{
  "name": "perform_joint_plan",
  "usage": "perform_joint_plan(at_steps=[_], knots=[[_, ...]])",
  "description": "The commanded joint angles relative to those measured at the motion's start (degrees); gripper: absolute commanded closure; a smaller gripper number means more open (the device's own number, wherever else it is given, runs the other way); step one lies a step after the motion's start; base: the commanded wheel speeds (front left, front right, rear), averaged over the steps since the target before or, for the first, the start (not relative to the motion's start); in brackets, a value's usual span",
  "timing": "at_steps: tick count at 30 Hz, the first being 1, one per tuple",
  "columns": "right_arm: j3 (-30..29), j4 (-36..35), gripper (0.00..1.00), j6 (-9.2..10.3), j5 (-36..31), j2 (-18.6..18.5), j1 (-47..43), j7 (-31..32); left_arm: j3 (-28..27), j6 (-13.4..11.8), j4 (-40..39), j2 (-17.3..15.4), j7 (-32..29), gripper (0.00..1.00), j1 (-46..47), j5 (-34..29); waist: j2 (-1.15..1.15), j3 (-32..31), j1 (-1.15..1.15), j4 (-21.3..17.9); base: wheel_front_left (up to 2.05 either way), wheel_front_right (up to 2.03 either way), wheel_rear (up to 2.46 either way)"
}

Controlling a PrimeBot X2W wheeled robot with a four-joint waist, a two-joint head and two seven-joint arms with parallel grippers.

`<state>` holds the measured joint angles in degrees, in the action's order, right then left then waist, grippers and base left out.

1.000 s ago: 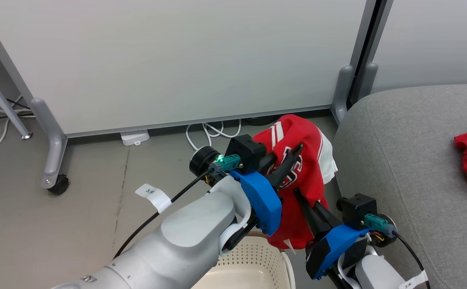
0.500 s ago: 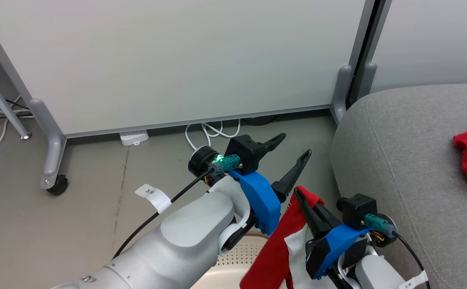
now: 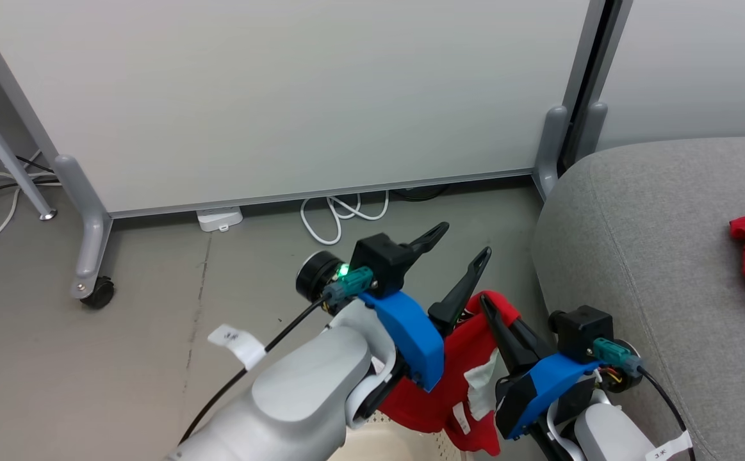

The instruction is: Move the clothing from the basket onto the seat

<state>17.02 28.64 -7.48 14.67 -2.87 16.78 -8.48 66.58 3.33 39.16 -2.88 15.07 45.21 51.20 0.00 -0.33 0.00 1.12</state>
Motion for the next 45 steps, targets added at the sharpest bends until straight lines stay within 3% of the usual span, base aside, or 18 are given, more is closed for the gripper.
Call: perform_joint_plan(at_steps=[1,11,21,32,45], knots=[[-0.62,-0.21,1.00,-0.03,-0.41,-0.03,0.02,-0.39,-2.06,-0.08,-1.16,-0.34,0.14,0.00,-2.17,-2.00,0.00,-0.03,0.00,0.34,0.00,0.00,0.00],[-2.04,-1.05,1.00,-0.03,-0.84,-0.03,-0.42,-0.49,-14.29,0.85,-12.04,-4.90,0.15,0.00,-16.02,-16.28,0.00,0.28,0.00,0.91,0.00,0.00,0.00],[-2.65,-1.76,1.00,-0.03,-1.20,-0.03,-0.87,-0.20,-25.16,3.28,-21.04,-7.67,0.15,0.00,-29.17,-26.22,0.00,0.56,0.00,1.09,0.00,0.00,0.00],[-2.98,-2.58,1.00,-0.03,-1.86,-0.03,-0.69,0.38,-33.77,4.26,-26.86,-7.92,0.15,0.00,-39.27,-31.31,0.00,0.99,0.00,0.64,0.00,0.00,0.00],[-2.37,-2.81,1.00,-0.03,-1.56,-0.03,-0.35,0.45,-35.90,4.13,-28.16,-8.01,0.15,0.00,-41.86,-32.48,0.00,1.05,0.00,-0.12,0.00,0.00,0.00]])
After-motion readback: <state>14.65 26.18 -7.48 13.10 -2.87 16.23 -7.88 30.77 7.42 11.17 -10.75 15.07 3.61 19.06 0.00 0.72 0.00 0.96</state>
